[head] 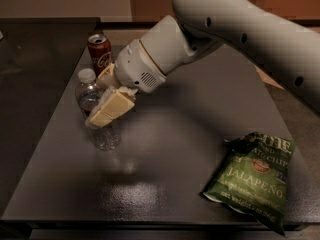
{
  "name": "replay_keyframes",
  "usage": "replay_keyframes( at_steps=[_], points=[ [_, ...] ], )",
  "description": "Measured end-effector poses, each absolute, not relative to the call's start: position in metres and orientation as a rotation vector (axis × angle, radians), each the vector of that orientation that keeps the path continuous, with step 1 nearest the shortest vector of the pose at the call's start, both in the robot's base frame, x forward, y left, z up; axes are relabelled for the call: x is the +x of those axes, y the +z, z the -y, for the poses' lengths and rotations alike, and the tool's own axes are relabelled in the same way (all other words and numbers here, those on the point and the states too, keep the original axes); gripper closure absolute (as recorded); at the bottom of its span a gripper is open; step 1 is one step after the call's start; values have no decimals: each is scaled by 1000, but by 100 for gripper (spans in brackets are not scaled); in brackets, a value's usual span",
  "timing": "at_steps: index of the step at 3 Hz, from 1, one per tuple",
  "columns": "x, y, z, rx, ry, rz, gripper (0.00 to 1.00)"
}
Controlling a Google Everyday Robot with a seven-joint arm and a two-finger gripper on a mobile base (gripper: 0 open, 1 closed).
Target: Pick water bottle
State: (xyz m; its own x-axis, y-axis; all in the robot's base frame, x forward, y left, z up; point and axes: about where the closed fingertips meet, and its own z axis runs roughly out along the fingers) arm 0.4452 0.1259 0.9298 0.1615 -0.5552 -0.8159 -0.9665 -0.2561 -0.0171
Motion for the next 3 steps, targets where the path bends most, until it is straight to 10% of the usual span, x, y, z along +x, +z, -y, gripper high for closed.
replay_keyframes(
  at_steps=[3],
  points=[
    [453,987,-103,-1857,891,-1417,100]
  ],
)
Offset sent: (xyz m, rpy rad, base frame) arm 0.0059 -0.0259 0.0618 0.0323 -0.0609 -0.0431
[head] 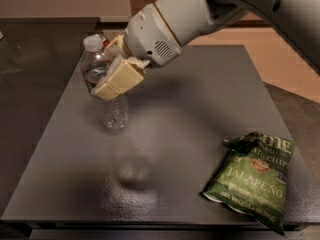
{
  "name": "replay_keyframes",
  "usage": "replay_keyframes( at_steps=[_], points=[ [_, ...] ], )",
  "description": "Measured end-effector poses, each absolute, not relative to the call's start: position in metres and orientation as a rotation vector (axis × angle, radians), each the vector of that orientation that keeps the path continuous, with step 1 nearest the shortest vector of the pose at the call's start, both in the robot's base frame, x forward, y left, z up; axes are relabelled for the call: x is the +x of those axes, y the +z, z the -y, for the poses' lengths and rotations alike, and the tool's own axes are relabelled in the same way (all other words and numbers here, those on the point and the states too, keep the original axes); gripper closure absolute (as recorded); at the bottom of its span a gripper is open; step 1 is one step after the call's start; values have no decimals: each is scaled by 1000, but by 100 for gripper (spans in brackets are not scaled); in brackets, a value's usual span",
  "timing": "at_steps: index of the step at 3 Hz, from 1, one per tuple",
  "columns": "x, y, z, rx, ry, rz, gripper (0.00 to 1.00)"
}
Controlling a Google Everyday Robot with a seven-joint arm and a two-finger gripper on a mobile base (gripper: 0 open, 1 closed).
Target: Pick water bottle
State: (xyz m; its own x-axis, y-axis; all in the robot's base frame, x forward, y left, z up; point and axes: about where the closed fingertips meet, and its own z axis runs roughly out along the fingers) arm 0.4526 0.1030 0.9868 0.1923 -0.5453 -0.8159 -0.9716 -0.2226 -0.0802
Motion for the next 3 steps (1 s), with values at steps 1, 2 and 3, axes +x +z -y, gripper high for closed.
replay_keyframes(
  at_steps=[1,2,3],
  points=[
    [468,1008,-87,-1844,848,-1435,100],
    [486,1028,-70,-1803,833,-1457,100],
    [486,1028,-70,-1803,832,-1457,100]
  ],
)
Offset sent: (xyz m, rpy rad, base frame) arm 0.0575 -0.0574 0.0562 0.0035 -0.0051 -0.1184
